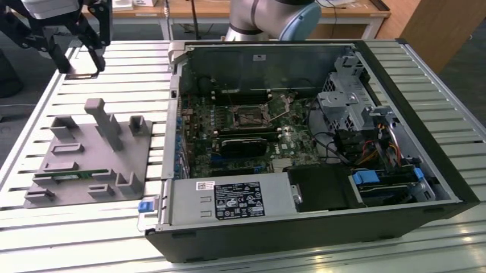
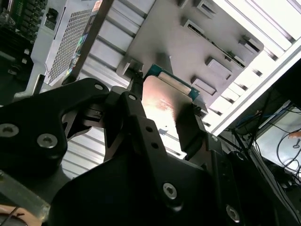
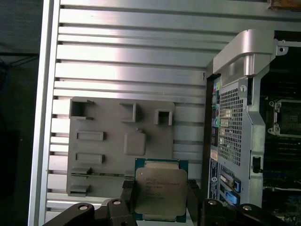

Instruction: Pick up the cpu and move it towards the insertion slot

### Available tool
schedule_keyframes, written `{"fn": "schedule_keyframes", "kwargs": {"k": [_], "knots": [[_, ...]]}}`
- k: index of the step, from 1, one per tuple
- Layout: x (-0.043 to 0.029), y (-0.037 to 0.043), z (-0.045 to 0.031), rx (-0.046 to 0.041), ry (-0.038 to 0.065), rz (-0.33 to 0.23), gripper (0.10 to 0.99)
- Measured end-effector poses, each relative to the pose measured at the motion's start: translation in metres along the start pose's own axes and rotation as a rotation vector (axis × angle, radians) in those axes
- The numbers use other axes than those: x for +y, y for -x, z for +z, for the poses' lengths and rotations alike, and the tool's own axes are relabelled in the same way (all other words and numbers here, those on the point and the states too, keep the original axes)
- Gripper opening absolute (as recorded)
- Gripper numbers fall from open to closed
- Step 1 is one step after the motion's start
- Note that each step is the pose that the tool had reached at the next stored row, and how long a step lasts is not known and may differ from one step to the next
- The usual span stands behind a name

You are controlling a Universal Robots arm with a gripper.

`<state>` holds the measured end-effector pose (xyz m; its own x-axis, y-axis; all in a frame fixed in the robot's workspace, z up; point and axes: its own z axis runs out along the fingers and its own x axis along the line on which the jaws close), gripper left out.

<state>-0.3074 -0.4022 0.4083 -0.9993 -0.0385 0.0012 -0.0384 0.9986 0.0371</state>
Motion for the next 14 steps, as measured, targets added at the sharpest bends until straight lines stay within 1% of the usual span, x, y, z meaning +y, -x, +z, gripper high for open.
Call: {"fn": "schedule_keyframes", "kwargs": {"k": [5, 14], "knots": [[-0.0004, 0.0099, 0.0000, 0.0000, 0.000, 0.000, 0.533], [-0.0009, 0.0311, 0.0001, 0.0000, 0.000, 0.000, 0.533]]}}
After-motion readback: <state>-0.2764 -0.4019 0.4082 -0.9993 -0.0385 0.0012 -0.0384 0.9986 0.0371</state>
